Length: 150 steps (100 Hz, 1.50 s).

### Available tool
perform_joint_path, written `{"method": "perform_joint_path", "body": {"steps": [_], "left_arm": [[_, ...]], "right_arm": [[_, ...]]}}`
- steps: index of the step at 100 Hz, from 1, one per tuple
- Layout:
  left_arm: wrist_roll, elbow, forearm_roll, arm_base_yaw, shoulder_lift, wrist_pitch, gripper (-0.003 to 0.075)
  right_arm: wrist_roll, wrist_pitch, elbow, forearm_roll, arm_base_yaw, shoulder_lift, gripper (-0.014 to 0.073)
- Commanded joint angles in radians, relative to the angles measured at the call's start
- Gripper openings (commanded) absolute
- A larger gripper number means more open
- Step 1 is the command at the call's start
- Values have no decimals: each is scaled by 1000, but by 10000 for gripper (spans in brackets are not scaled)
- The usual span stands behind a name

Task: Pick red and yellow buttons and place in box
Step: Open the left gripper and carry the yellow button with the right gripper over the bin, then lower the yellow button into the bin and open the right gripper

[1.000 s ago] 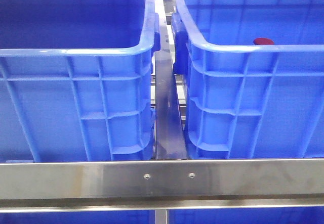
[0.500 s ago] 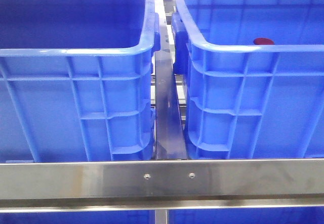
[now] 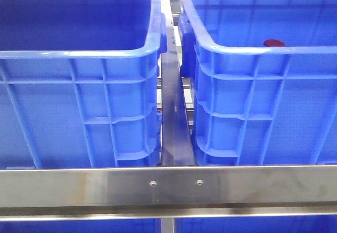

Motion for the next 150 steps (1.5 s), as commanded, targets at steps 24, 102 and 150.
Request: {"method": "perform_joint_path", "body": {"steps": [24, 102, 150], "left_arm": [[-5, -30, -86, 1, -46, 47, -13], [-5, -30, -86, 1, -46, 43, -13], [-5, -30, -86, 1, -46, 43, -13]], "right_arm": [[-30, -36, -168, 30, 1, 195, 234], [-194, -219, -397, 32, 122, 577, 234], [-194, -226, -397, 123, 122, 639, 237]]}}
